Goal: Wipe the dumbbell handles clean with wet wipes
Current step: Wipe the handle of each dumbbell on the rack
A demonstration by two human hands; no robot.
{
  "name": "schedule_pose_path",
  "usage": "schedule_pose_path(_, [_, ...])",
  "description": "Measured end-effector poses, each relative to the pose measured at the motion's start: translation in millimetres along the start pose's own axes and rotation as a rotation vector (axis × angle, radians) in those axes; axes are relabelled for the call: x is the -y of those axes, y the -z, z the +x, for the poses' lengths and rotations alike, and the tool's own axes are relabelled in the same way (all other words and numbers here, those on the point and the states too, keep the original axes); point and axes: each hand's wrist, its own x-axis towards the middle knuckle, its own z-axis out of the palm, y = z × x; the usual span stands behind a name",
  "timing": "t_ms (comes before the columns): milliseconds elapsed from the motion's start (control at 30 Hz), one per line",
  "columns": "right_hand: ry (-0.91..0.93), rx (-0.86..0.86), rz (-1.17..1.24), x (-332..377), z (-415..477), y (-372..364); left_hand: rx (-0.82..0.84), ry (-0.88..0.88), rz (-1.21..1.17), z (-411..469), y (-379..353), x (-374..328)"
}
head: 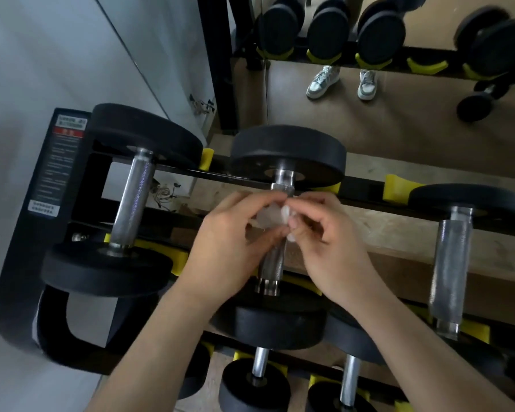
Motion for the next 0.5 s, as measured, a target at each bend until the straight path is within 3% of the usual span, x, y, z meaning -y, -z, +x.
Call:
schedule_pose_path(133, [0.061,-0.339,-0.091,-7,16,2,-0.136,0.005,0.053,15,-10,8])
schedule_pose_path(300, [0.255,-0.377,-0.375,-9,19,-2,-0.341,0.103,0.066,36,-13,2])
schedule_pose_path(500, [0.051,-0.393,-0.124,-8,24,-3,-0.229,-0.135,0.206,32,-19,-14])
